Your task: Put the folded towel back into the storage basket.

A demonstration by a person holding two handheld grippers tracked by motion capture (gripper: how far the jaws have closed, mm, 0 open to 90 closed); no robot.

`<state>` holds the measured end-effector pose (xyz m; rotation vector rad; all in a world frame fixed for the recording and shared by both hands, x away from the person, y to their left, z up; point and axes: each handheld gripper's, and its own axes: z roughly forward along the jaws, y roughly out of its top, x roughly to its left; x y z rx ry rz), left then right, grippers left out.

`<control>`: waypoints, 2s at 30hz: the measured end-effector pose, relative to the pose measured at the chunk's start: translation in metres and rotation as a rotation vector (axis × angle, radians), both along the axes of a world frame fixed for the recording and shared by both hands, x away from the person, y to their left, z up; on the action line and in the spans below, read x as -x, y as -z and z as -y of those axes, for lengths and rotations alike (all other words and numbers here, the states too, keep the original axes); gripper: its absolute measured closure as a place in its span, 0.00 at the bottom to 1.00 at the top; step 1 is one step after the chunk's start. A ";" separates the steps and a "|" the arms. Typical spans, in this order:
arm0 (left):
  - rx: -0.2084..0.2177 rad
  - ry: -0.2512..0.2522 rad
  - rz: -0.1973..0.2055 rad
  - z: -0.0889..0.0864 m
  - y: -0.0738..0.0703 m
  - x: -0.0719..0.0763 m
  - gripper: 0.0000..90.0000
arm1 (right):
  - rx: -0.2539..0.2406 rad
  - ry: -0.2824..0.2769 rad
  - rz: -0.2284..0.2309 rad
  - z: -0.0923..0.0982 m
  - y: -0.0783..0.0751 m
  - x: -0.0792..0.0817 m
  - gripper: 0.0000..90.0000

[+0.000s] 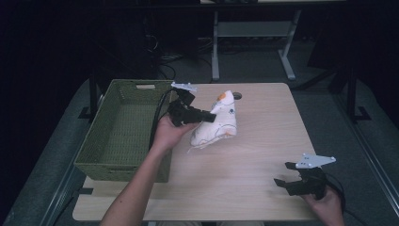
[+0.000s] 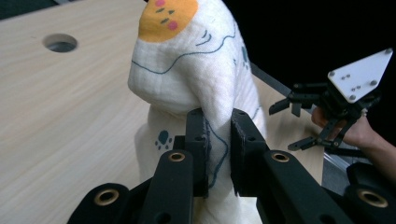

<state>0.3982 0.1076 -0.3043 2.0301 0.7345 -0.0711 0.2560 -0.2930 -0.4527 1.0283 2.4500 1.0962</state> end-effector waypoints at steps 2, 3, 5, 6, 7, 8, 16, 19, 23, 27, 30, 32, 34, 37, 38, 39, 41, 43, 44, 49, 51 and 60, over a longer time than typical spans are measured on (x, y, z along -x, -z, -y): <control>0.006 -0.012 0.010 -0.008 -0.006 0.000 0.88 | 0.003 0.000 0.001 -0.001 0.000 0.000 0.24; 0.010 -0.014 0.011 -0.011 -0.008 0.001 0.88 | 0.003 0.000 0.000 -0.001 0.000 0.000 0.24; 0.028 -0.023 0.011 -0.020 -0.013 0.001 0.88 | 0.004 0.000 -0.006 -0.002 0.000 -0.001 0.24; 0.028 -0.031 0.020 -0.025 -0.016 0.001 0.88 | 0.004 0.000 -0.006 -0.002 0.000 -0.001 0.24; 0.030 -0.042 0.021 -0.029 -0.018 0.002 0.88 | 0.004 -0.001 -0.007 -0.003 0.000 -0.001 0.24; 0.032 -0.050 0.024 -0.035 -0.021 0.002 0.87 | 0.004 -0.001 -0.010 -0.003 0.000 -0.001 0.24; 0.034 -0.119 0.040 -0.073 -0.034 0.004 0.87 | 0.011 0.000 -0.003 -0.002 0.000 -0.002 0.24; 0.036 -0.146 0.042 -0.089 -0.037 0.005 0.87 | 0.009 0.001 0.002 -0.001 -0.001 -0.001 0.24; 0.040 -0.187 0.044 -0.112 -0.039 0.007 0.87 | -0.005 0.005 0.001 0.000 -0.002 -0.001 0.24; 0.041 -0.225 0.041 -0.135 -0.039 0.010 0.87 | -0.002 0.005 0.005 0.000 -0.002 -0.001 0.24; 0.032 -0.238 0.042 -0.147 -0.037 0.012 0.87 | -0.004 0.007 0.006 0.001 -0.003 -0.002 0.24; 0.027 -0.248 0.040 -0.156 -0.036 0.014 0.87 | -0.004 0.010 0.009 0.002 -0.003 -0.002 0.24; 0.018 -0.258 0.043 -0.162 -0.035 0.014 0.87 | -0.002 0.009 0.016 0.002 -0.003 -0.002 0.24; 0.018 -0.276 0.039 -0.173 -0.033 0.015 0.87 | 0.001 0.012 0.012 0.002 -0.003 -0.002 0.24; 0.017 -0.287 0.039 -0.179 -0.032 0.015 0.87 | -0.002 0.012 0.012 0.002 -0.003 -0.002 0.24; 0.014 -0.289 0.038 -0.181 -0.032 0.015 0.87 | -0.002 0.012 0.012 0.003 -0.003 -0.002 0.24; 0.013 -0.303 0.035 -0.189 -0.029 0.015 0.87 | -0.001 0.013 0.012 0.003 -0.003 -0.003 0.24; 0.005 -0.317 0.028 -0.196 -0.027 0.015 0.87 | 0.001 0.015 0.010 0.003 -0.003 -0.003 0.24; 0.000 -0.320 0.026 -0.198 -0.026 0.015 0.87 | 0.001 0.014 0.010 0.003 -0.003 -0.003 0.24; -0.019 -0.340 0.018 -0.214 -0.019 0.014 0.87 | 0.004 0.014 0.007 0.003 -0.003 -0.003 0.24; -0.026 -0.349 0.013 -0.222 -0.016 0.013 0.87 | 0.002 0.014 0.009 0.003 -0.003 -0.003 0.24; -0.071 -0.363 -0.009 -0.237 -0.002 0.009 0.86 | 0.001 0.018 0.008 0.003 -0.002 -0.004 0.24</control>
